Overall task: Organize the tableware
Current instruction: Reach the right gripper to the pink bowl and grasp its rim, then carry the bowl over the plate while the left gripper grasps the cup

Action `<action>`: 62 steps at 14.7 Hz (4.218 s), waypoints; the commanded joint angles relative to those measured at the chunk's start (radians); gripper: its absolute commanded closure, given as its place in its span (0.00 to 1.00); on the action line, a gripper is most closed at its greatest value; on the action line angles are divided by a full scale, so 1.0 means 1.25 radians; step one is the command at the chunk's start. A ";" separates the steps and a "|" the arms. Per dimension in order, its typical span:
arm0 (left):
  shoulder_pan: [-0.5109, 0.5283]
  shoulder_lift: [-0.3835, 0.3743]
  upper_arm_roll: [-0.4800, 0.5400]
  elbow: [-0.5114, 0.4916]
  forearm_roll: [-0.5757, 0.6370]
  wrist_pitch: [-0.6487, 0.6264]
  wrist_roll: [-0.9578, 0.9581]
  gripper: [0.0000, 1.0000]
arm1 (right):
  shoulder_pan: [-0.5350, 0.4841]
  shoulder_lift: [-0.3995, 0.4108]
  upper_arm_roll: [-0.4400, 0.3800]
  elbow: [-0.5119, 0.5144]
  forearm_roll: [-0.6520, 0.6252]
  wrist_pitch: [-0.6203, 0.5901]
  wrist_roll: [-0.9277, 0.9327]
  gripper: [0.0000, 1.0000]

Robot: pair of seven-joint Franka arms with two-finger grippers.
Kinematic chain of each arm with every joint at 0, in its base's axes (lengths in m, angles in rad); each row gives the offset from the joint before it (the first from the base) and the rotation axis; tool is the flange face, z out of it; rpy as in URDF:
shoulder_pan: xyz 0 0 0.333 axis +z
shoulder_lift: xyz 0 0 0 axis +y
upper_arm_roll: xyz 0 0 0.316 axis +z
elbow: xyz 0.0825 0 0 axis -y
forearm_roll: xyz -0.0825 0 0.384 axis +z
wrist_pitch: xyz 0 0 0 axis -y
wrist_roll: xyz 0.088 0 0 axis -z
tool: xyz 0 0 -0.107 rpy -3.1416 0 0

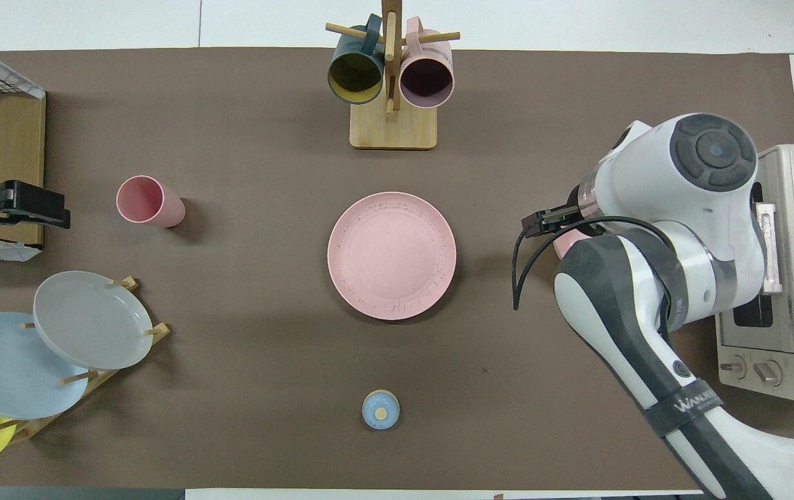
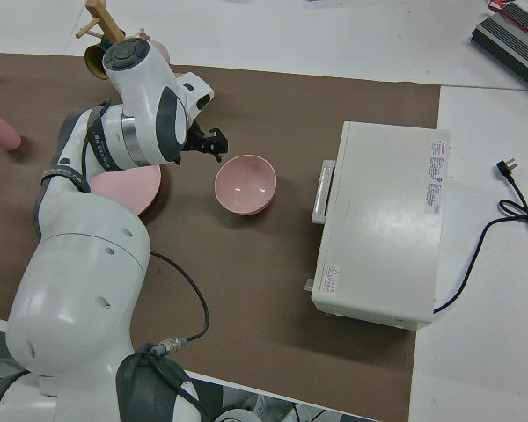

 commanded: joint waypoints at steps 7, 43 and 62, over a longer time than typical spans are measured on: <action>0.010 -0.006 -0.010 0.003 0.017 -0.015 -0.010 0.00 | -0.011 -0.030 0.012 -0.179 0.002 0.161 -0.035 0.35; -0.049 0.261 -0.004 -0.117 0.015 0.397 -0.072 0.00 | 0.281 0.426 0.208 0.491 -0.311 -0.149 0.732 1.00; -0.055 0.272 -0.003 -0.140 0.058 0.406 -0.039 1.00 | 0.120 0.136 0.097 0.435 -0.148 -0.351 0.336 0.00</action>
